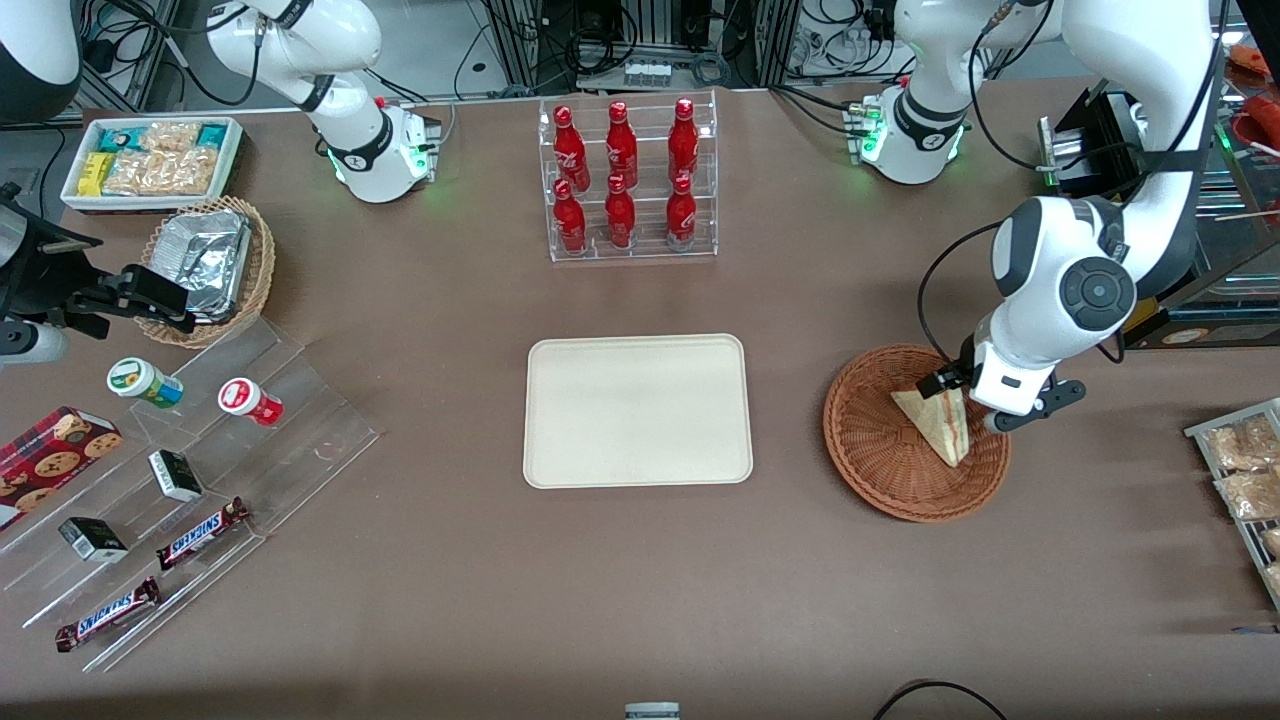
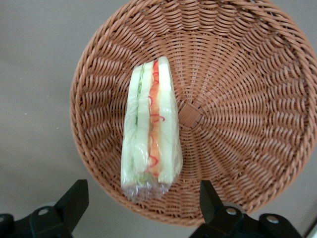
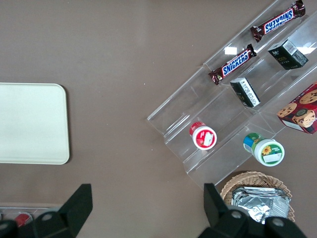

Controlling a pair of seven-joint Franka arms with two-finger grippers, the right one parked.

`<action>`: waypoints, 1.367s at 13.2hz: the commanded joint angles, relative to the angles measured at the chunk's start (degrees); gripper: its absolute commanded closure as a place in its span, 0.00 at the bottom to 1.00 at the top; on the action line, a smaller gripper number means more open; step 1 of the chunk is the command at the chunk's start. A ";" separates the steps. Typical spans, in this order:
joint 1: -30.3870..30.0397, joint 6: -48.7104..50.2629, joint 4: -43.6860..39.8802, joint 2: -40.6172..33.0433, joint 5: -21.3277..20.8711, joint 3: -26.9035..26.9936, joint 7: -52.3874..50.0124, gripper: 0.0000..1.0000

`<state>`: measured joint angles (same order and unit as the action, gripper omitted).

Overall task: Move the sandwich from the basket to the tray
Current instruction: 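Lower the left gripper and close it on the sandwich's wrapped edge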

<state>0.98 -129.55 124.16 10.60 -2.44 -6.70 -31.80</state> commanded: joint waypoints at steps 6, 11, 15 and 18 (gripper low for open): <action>-0.10 -3.34 2.22 0.82 -0.90 0.19 -0.90 0.75; -0.10 -1.67 1.87 -0.14 -0.90 0.20 -0.54 1.00; -0.10 3.94 -0.49 -2.07 -0.90 0.28 -0.10 1.00; -0.10 11.58 -4.18 -4.09 -0.90 -0.07 0.07 1.00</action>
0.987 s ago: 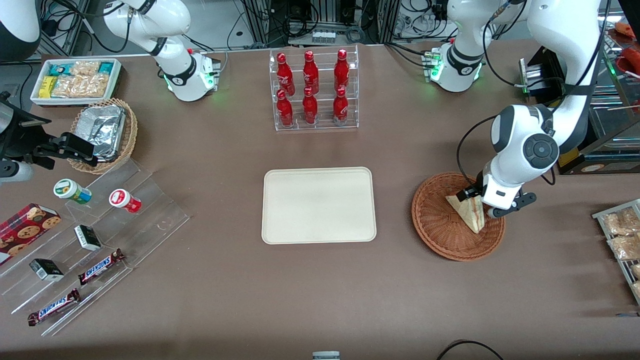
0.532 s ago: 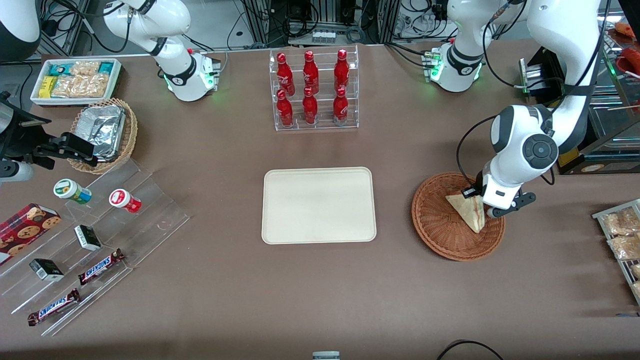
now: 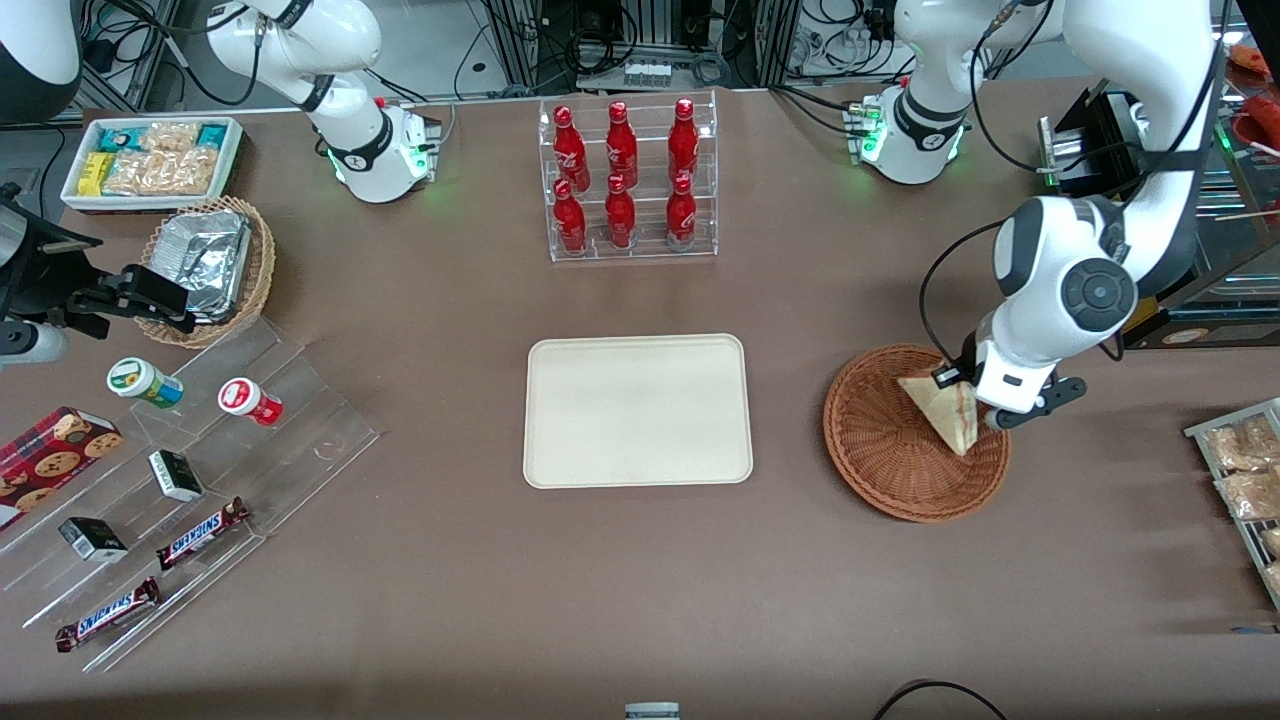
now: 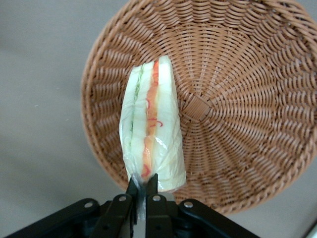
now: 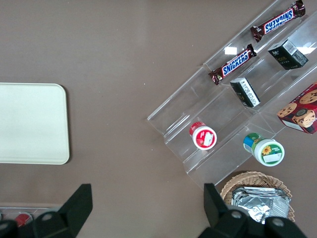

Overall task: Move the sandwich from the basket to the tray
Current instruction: 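Lift the sandwich out of the basket and carry it toward the tray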

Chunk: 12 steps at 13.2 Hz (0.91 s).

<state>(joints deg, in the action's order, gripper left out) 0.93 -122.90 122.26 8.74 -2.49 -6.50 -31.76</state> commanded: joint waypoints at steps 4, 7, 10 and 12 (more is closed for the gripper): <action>0.04 11.09 -6.41 -3.29 -0.85 -2.73 5.66 1.00; -0.05 11.10 -6.86 -3.29 -0.85 -6.41 5.66 1.00; 0.12 10.58 -7.82 -2.59 -0.94 -10.63 5.83 1.00; 0.65 10.31 -8.62 -2.15 -1.02 -12.39 5.92 1.00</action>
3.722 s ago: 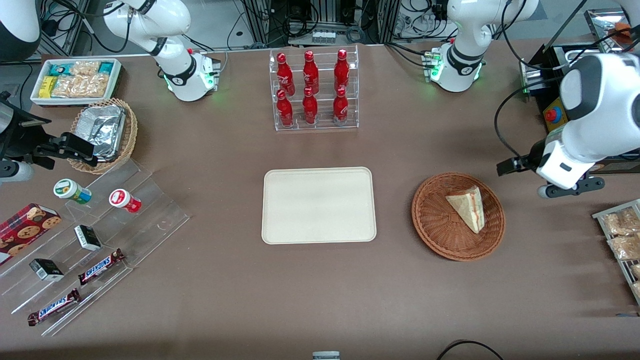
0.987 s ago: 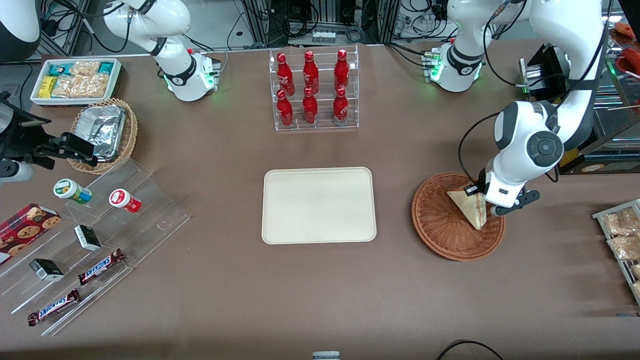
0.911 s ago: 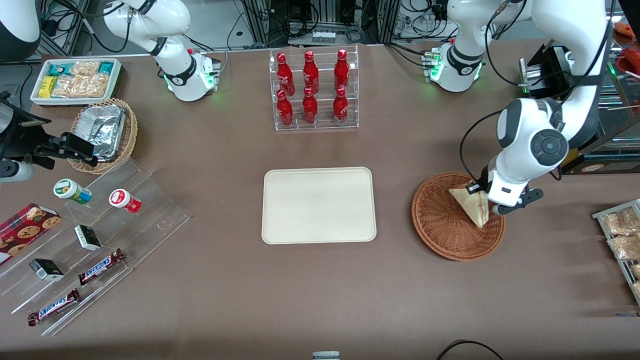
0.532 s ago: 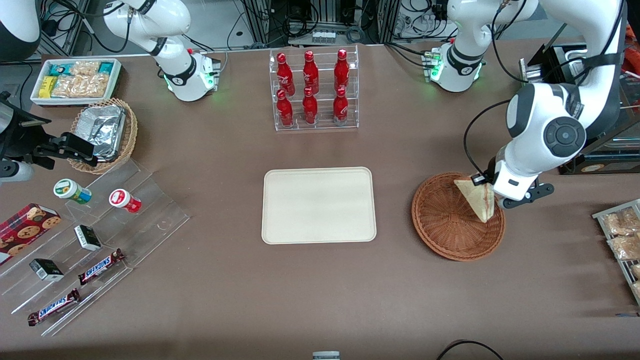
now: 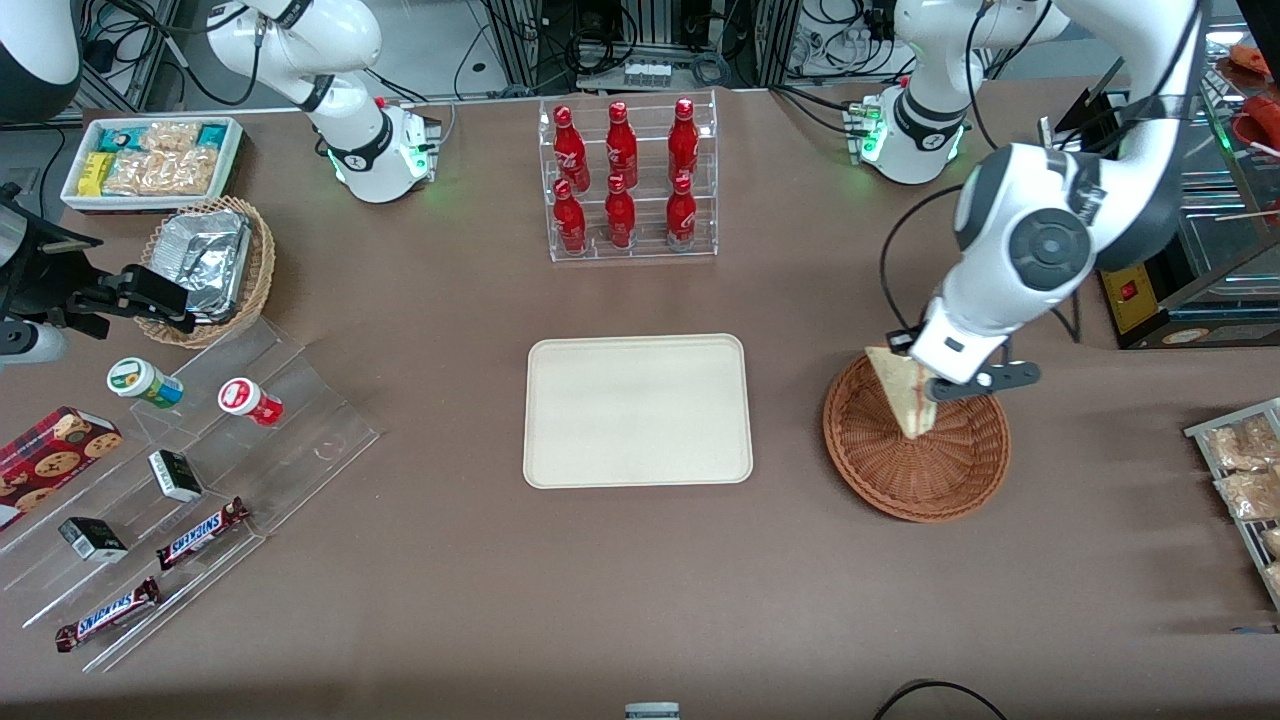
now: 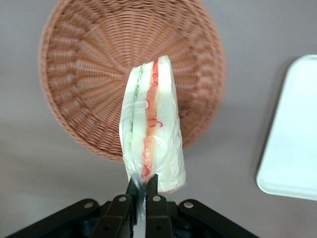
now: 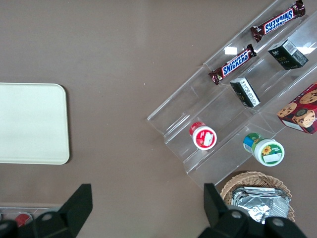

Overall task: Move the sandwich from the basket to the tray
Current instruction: 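Lift the sandwich out of the basket and carry it toward the tray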

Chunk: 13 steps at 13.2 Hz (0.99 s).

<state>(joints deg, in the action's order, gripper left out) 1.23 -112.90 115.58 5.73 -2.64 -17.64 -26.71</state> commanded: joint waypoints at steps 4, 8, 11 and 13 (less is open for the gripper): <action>2.19 -0.47 -4.13 4.10 -1.23 -5.65 0.78 1.00; 10.89 -0.39 -9.83 10.86 -3.32 -5.74 -6.15 1.00; 17.83 -0.47 -15.72 17.45 -5.00 -5.57 -13.26 1.00; 19.25 -0.47 -18.19 20.54 -7.55 -5.74 -15.82 1.00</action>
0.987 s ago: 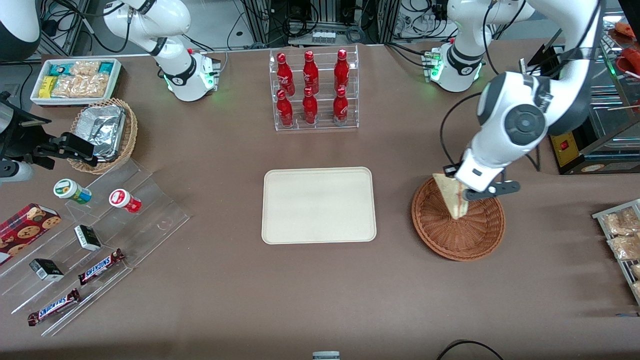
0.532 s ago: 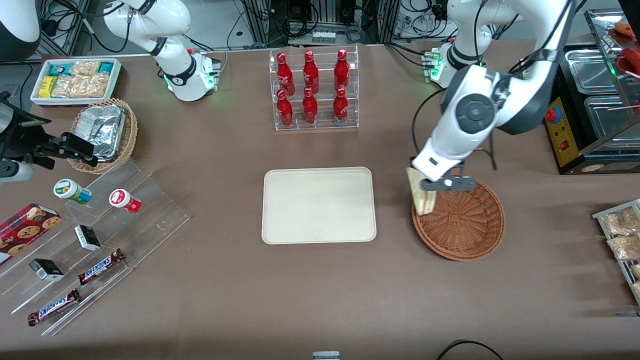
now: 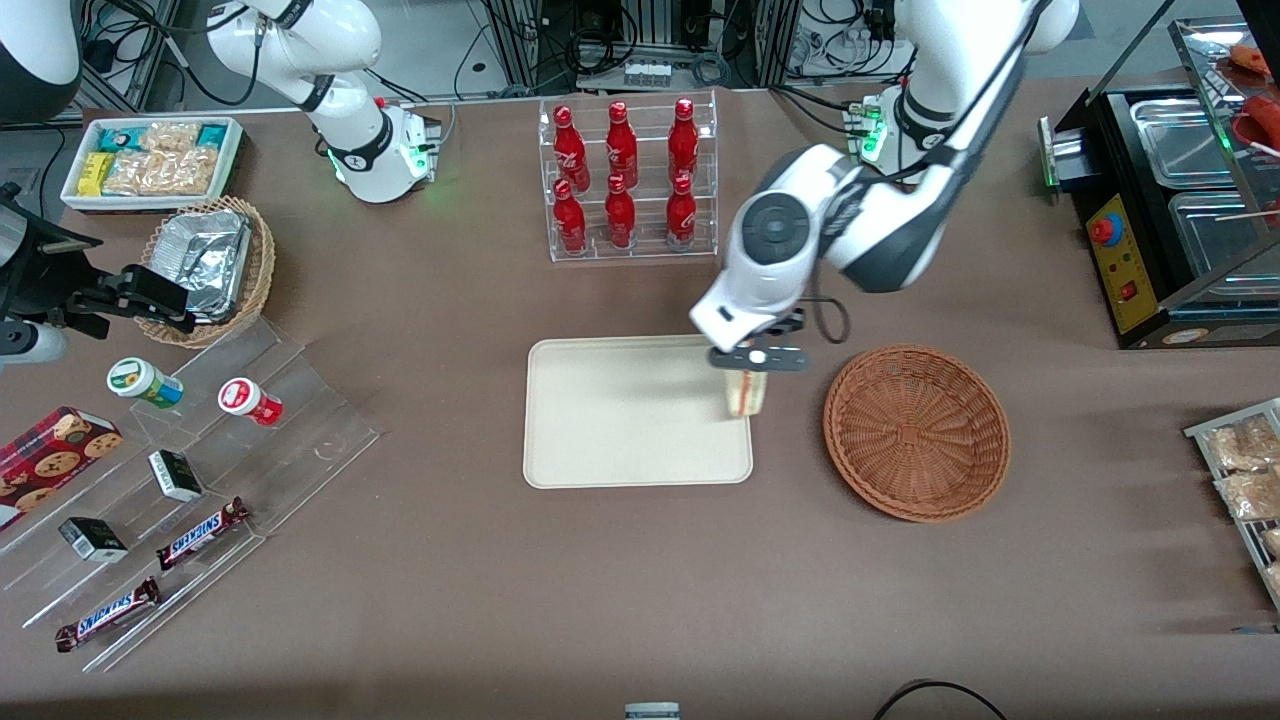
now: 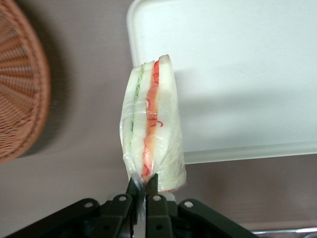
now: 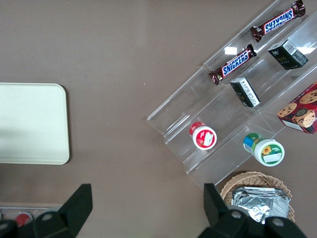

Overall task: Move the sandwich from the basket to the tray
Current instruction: 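Lower the sandwich onto the cream tray and open the left gripper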

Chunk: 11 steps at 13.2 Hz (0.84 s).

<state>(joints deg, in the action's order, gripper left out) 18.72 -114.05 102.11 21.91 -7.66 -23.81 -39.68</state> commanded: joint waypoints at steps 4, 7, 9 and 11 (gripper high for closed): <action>5.97 0.67 -10.25 10.59 -8.40 0.69 -9.16 1.00; 7.81 0.76 -13.33 14.21 -11.23 0.69 -12.09 1.00; 8.26 0.76 -14.04 14.91 -11.32 0.78 -12.27 1.00; 8.70 0.76 -15.09 15.70 -11.32 0.78 -12.27 1.00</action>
<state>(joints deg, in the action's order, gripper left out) 26.05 -114.10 89.70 36.37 -17.80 -23.68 -50.69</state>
